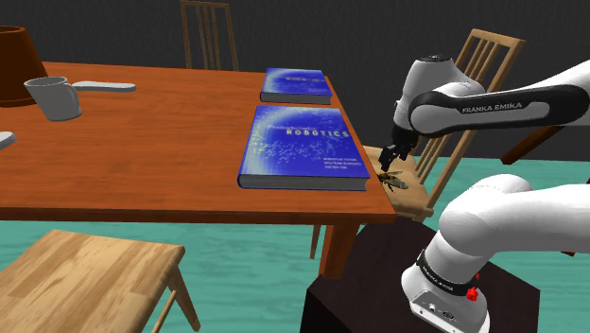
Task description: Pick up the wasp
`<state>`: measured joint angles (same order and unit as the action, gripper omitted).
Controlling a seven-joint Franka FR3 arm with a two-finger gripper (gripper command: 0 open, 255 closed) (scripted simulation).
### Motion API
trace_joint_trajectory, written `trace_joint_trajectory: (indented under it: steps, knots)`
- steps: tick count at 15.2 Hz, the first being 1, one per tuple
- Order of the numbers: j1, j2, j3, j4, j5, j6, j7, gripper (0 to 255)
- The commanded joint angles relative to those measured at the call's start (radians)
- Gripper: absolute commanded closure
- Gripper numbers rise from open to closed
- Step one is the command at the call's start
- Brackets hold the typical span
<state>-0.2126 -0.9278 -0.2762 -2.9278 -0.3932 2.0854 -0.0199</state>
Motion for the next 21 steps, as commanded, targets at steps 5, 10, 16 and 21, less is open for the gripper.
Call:
trace_joint_trajectory:
  steps: [5,10,16,21]
  knots:
    - [-0.112,0.191,-0.152,-0.067,-0.152,0.309,-0.055,0]
    - [-0.148,0.346,-0.213,-0.082,-0.223,0.494,-0.053,0]
    - [-0.159,0.452,-0.226,-0.094,-0.264,0.61,-0.024,0]
    - [-0.159,0.46,-0.225,-0.096,-0.268,0.62,-0.019,255]
